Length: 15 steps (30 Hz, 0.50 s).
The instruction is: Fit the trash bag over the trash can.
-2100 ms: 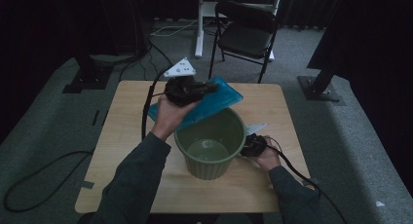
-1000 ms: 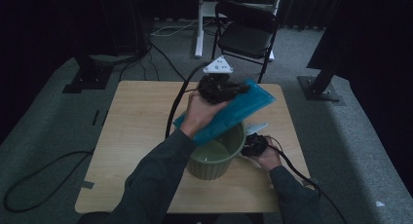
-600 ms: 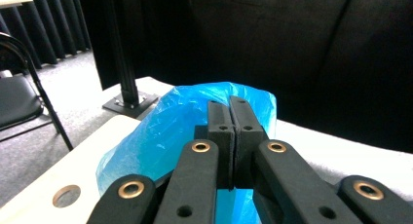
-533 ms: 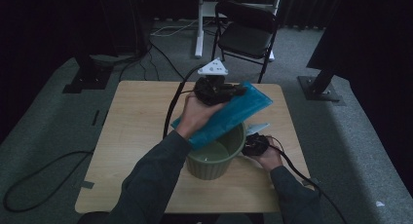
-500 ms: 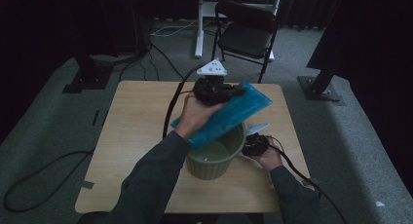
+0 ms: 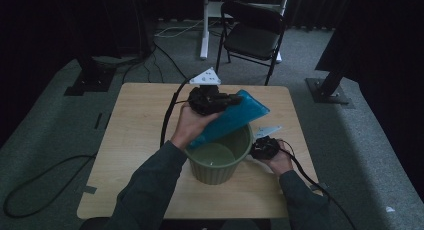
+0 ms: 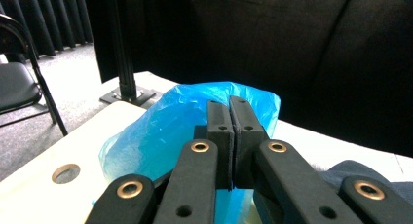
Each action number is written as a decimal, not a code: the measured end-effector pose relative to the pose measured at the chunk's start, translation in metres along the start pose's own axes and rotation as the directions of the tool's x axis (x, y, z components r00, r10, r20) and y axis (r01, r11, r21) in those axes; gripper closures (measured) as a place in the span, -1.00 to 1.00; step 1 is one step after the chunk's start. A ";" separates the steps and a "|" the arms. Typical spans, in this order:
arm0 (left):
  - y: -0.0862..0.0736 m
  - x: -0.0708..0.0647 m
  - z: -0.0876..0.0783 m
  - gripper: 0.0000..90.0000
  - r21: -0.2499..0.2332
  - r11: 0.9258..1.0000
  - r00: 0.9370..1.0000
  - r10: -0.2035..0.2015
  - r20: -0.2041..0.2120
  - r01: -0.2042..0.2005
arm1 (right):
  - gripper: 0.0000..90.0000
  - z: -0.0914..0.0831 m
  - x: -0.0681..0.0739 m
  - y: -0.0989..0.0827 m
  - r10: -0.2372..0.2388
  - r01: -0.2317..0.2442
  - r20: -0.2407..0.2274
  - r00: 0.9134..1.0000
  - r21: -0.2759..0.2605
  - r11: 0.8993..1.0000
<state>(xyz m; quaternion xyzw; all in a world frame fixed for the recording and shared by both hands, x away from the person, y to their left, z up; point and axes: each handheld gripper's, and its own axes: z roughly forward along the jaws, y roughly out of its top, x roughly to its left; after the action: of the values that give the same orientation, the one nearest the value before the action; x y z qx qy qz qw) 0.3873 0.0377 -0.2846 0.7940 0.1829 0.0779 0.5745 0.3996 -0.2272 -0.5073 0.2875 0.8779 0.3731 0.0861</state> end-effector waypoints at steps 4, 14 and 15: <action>-0.006 0.003 -0.005 0.96 0.000 1.000 1.000 -0.009 -0.009 0.009 | 0.60 -0.001 -0.001 0.000 -0.003 0.003 0.002 1.000 -0.003 1.000; -0.017 0.008 -0.011 0.96 0.016 1.000 0.999 -0.024 -0.022 0.025 | 0.60 -0.008 -0.004 -0.001 0.018 -0.018 0.011 1.000 -0.035 0.999; -0.018 0.009 -0.012 0.96 0.016 1.000 0.999 -0.025 -0.023 0.026 | 0.60 -0.009 -0.005 -0.001 0.021 -0.020 0.013 1.000 -0.037 0.999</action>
<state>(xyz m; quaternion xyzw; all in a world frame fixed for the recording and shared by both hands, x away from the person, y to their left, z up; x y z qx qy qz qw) 0.3875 0.0570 -0.2983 0.7954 0.2001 0.0780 0.5667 0.3997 -0.2362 -0.5023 0.2973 0.8674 0.3880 0.0935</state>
